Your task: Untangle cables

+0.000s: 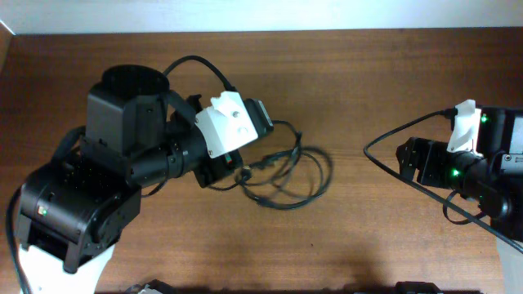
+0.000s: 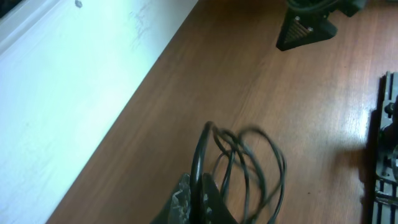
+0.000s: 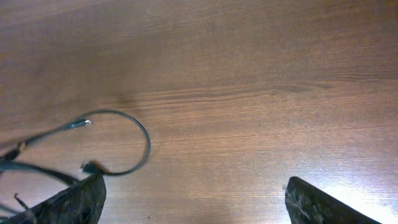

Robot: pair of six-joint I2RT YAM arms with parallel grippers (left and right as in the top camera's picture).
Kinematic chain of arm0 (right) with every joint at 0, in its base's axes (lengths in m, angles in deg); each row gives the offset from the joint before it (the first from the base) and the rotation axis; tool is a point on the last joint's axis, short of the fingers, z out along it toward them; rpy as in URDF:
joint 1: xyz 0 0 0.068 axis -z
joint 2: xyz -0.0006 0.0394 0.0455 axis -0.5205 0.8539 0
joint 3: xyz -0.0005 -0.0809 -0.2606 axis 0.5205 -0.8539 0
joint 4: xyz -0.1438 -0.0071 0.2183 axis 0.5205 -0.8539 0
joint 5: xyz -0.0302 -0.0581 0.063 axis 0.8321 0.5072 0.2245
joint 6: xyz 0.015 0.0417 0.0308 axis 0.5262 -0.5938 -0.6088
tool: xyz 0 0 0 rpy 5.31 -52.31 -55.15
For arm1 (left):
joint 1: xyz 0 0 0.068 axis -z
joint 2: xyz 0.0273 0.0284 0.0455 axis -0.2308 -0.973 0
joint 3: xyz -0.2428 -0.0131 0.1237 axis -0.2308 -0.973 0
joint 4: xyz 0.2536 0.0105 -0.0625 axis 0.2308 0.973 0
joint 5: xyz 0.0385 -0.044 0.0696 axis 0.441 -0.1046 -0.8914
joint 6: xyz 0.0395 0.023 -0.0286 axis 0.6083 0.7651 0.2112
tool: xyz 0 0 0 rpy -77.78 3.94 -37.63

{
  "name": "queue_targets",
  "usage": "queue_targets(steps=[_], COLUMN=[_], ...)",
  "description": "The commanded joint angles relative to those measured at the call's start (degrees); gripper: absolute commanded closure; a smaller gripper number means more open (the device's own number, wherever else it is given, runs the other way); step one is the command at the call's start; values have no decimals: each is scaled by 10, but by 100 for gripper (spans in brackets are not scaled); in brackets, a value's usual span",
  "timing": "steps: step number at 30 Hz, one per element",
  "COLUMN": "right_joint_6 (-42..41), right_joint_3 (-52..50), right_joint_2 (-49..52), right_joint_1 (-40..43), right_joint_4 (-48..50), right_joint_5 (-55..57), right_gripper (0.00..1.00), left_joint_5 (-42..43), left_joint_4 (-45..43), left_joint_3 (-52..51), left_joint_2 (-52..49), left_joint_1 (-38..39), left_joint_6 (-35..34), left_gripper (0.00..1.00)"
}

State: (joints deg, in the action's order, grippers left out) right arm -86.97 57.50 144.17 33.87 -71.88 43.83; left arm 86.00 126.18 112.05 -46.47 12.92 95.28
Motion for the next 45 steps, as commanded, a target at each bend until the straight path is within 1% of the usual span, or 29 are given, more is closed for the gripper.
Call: queue_targets(steps=[1,3,6,9,11,17,23,24,25,26,34,42,45], right_joint_6=[-6,-2,67,122,136,136,136,136,136,136,136,136,136], right_joint_3=[4,4,4,4,4,4,4,4,4,4,4,4,4], right_joint_2=[0,0,0,0,0,0,0,0,0,0,0,0,0], right_joint_1=[2,2,2,2,2,2,2,2,2,2,2,2,2], right_joint_4=[-1,-3,-5,-9,-12,-20,-22,-22,-22,-22,-31,-33,-36], right_joint_5=[2,-29,-130,-202,-219,-219,-219,-219,-219,-219,-219,-219,-219], right_gripper=[9,9,9,9,9,9,9,9,9,9,9,9,9], left_joint_5=[12,28,37,37,37,27,-24,-28,-35,-44,-47,-45,-45], left_joint_4=[-2,-3,-4,-4,-4,-3,18,23,24,25,49,130,134], left_joint_3=[6,6,6,6,6,6,6,6,6,6,6,0,-21], left_joint_2=[8,8,7,7,7,3,-24,-31,-38,-47,-88,-93,-93], left_joint_1=[-3,-3,-3,-3,-3,-3,-3,-3,-3,-3,-3,-3,-3], left_joint_6=[-12,-12,-12,-12,-12,-12,-14,-16,-26,-38,-46,-46,-46], left_gripper=[100,100,100,100,100,100,100,92,75,1,1,1,1])
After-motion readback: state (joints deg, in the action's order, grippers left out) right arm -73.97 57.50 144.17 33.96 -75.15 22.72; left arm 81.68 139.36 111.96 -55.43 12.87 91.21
